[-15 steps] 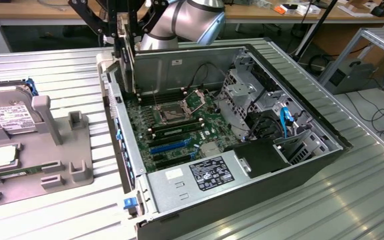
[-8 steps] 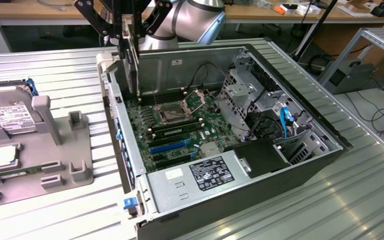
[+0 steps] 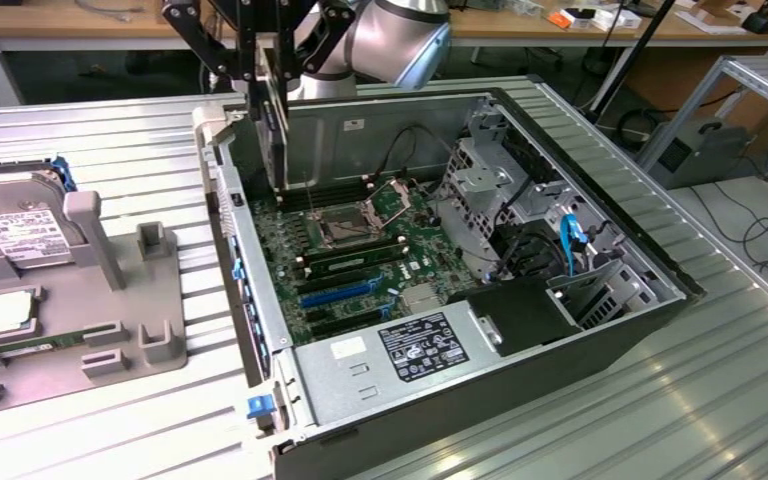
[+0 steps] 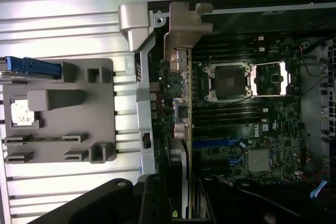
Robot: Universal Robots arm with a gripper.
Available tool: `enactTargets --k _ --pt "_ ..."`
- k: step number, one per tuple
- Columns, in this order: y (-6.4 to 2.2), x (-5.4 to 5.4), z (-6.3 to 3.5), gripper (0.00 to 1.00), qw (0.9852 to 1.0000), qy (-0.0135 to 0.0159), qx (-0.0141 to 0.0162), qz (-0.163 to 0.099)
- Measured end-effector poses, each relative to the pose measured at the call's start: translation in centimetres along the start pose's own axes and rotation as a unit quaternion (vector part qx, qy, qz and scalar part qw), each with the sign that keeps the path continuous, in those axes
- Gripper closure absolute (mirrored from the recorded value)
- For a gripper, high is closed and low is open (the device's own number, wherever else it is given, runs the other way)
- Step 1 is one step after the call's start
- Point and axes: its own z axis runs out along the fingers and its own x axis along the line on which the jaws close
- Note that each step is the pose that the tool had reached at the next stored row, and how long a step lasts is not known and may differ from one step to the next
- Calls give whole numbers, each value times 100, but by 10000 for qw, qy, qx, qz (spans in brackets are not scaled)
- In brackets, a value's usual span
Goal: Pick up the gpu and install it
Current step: 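Pick up the gpu and move the gpu toward the slot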
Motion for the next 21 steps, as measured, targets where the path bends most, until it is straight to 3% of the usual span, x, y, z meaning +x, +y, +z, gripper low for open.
enactTargets --k 21 --pt "16 -226 106 73 10000 -4 54 -1"
